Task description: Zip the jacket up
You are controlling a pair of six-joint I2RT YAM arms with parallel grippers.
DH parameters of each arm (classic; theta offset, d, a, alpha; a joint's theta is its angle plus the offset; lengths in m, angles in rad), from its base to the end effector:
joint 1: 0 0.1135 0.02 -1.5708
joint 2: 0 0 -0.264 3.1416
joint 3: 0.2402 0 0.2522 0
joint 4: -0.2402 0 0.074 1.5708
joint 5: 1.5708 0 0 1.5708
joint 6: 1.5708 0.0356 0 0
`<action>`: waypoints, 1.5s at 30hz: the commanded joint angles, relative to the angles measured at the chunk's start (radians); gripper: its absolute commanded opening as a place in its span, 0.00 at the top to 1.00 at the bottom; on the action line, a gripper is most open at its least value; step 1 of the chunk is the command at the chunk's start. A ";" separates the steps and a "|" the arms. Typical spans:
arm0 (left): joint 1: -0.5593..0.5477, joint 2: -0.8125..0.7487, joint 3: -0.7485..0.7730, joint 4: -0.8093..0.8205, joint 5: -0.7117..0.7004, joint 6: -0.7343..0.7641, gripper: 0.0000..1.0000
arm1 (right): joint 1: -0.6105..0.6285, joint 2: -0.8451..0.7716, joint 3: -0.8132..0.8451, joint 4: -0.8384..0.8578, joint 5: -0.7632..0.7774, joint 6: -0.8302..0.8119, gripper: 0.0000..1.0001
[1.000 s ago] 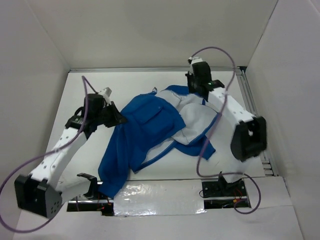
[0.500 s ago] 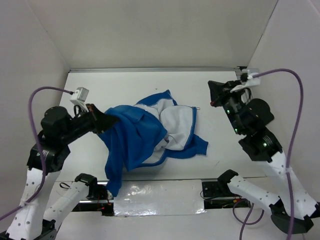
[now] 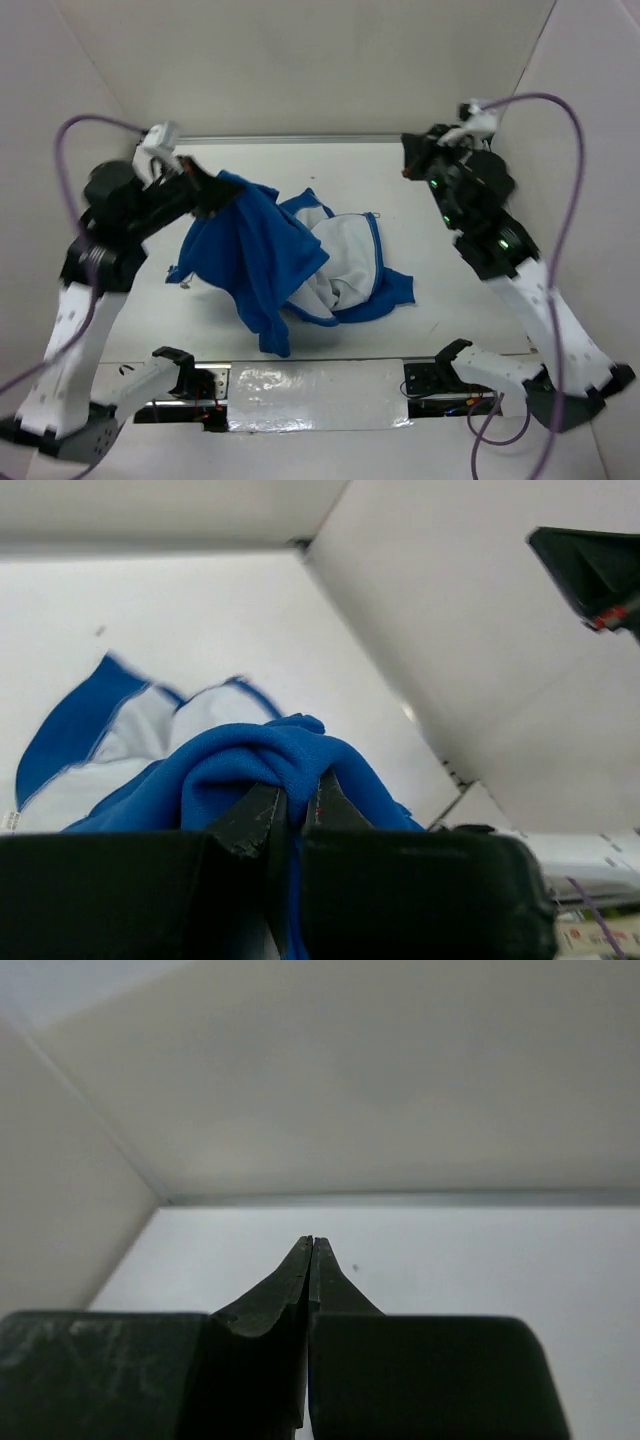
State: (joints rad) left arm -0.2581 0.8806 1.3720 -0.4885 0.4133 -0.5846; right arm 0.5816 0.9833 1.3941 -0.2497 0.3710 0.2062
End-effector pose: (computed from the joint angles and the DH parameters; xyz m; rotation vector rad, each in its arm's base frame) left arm 0.1377 -0.0511 0.4859 0.0728 1.6537 -0.9744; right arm 0.1576 0.0881 0.5033 0.0422 1.4314 0.3886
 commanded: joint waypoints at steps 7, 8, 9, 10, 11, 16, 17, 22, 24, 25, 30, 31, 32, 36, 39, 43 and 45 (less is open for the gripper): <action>0.073 0.730 0.294 -0.179 -0.149 0.020 0.34 | -0.193 0.574 0.169 -0.201 -0.153 0.188 0.56; 0.066 0.751 0.326 -0.189 -0.160 0.031 0.11 | -0.201 0.584 0.174 -0.212 -0.179 0.194 0.41; 0.060 0.745 0.323 -0.188 -0.168 0.038 0.03 | -0.212 0.574 0.145 -0.200 -0.190 0.199 0.25; 0.045 0.727 0.309 -0.165 -0.169 0.046 0.01 | -0.215 0.557 0.117 -0.182 -0.202 0.200 0.23; 0.037 0.677 0.258 -0.145 -0.169 0.057 0.01 | -0.219 0.508 0.085 -0.139 -0.219 0.203 0.12; 0.020 0.460 0.034 -0.058 -0.108 0.040 0.01 | -0.226 0.335 -0.141 -0.086 -0.256 0.245 0.02; 0.020 0.383 -0.055 -0.038 -0.088 0.032 0.01 | -0.229 0.275 -0.177 -0.077 -0.259 0.255 0.02; -0.012 0.149 -0.397 0.031 0.011 -0.052 0.01 | -0.243 0.086 -0.461 -0.013 -0.286 0.323 0.00; -0.024 0.106 -0.471 0.066 0.048 -0.078 0.01 | -0.250 0.048 -0.579 0.026 -0.325 0.344 0.00; -0.029 0.084 -0.523 0.074 0.053 -0.090 0.01 | -0.258 0.046 -0.607 0.059 -0.339 0.349 0.00; -0.038 0.136 -0.571 0.131 0.056 -0.113 0.01 | -0.304 0.113 -0.656 0.076 -0.426 0.335 0.00; -0.036 0.185 -0.550 0.134 0.052 -0.118 0.01 | -0.304 0.155 -0.644 0.076 -0.435 0.337 0.00; -0.036 0.213 -0.535 0.140 0.050 -0.115 0.01 | -0.308 0.173 -0.642 0.081 -0.441 0.335 0.00; -0.040 0.398 -0.418 0.146 0.004 -0.124 0.01 | -0.316 0.312 -0.613 0.104 -0.452 0.338 0.01; -0.049 0.539 -0.320 0.090 -0.077 -0.127 0.01 | -0.316 0.423 -0.564 0.092 -0.477 0.326 0.05; -0.056 0.708 -0.225 0.027 -0.111 -0.130 0.01 | -0.307 0.529 -0.526 0.098 -0.515 0.317 0.11; -0.070 0.782 -0.186 0.021 -0.114 -0.127 0.01 | -0.301 0.555 -0.523 0.119 -0.543 0.318 0.13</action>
State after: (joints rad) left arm -0.3111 1.5898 1.1362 -0.4191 0.3332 -0.6971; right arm 0.2714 1.5257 0.8249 -0.2043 -0.1211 0.5304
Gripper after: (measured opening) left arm 0.993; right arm 0.876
